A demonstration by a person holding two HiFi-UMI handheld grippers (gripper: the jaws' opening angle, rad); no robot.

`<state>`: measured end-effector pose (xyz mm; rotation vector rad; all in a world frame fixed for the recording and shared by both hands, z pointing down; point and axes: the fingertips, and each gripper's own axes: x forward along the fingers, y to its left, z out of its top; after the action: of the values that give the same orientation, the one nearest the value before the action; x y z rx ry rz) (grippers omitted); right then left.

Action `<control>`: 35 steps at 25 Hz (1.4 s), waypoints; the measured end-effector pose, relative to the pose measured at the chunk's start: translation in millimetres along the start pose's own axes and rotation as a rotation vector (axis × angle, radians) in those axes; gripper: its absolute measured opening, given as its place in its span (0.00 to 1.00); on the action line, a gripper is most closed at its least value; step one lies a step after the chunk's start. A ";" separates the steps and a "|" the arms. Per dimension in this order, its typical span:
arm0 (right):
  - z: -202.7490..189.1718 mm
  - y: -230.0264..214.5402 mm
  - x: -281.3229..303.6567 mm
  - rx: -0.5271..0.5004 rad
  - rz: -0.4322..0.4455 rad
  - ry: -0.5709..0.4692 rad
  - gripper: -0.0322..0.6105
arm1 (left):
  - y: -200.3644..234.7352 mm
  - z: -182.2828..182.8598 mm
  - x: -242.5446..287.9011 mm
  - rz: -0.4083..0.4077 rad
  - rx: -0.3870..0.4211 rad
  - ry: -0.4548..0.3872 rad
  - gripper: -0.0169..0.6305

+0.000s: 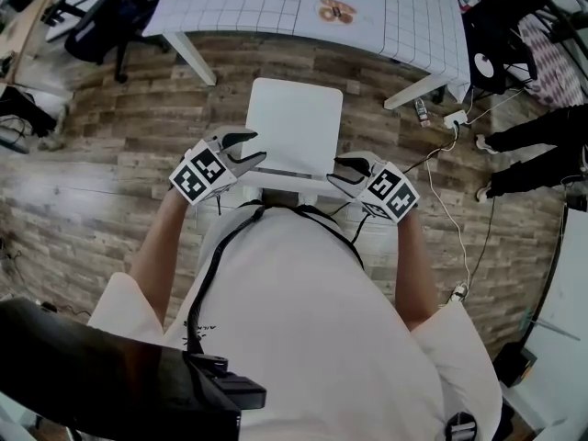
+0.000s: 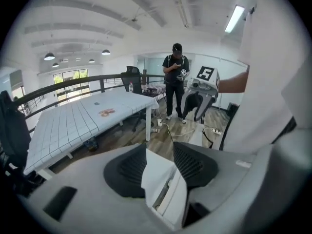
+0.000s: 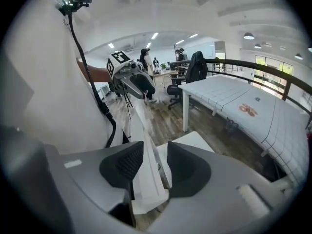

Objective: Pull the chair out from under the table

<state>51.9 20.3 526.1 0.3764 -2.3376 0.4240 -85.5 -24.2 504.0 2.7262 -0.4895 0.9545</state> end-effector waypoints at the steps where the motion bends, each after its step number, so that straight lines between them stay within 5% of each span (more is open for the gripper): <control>1: 7.1 -2.8 -2.6 -0.004 -0.010 -0.019 0.29 | 0.7 10.7 0.6 -0.004 -0.004 -0.027 0.30; 20: 109.0 -44.8 -48.5 0.060 -0.163 -0.399 0.09 | 30.4 122.2 -8.3 0.035 -0.043 -0.330 0.13; 31: 154.8 -73.0 -103.3 0.243 -0.252 -0.773 0.06 | 67.1 135.6 -39.7 0.169 -0.110 -0.436 0.03; 35: 155.2 -74.4 -104.8 0.278 -0.265 -0.802 0.06 | 77.9 130.1 -52.5 0.230 -0.191 -0.495 0.03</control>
<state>59.8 -94.1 360.5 1.1503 -2.9297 0.5360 -80.0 -123.0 377.6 2.7528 -0.9412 0.2373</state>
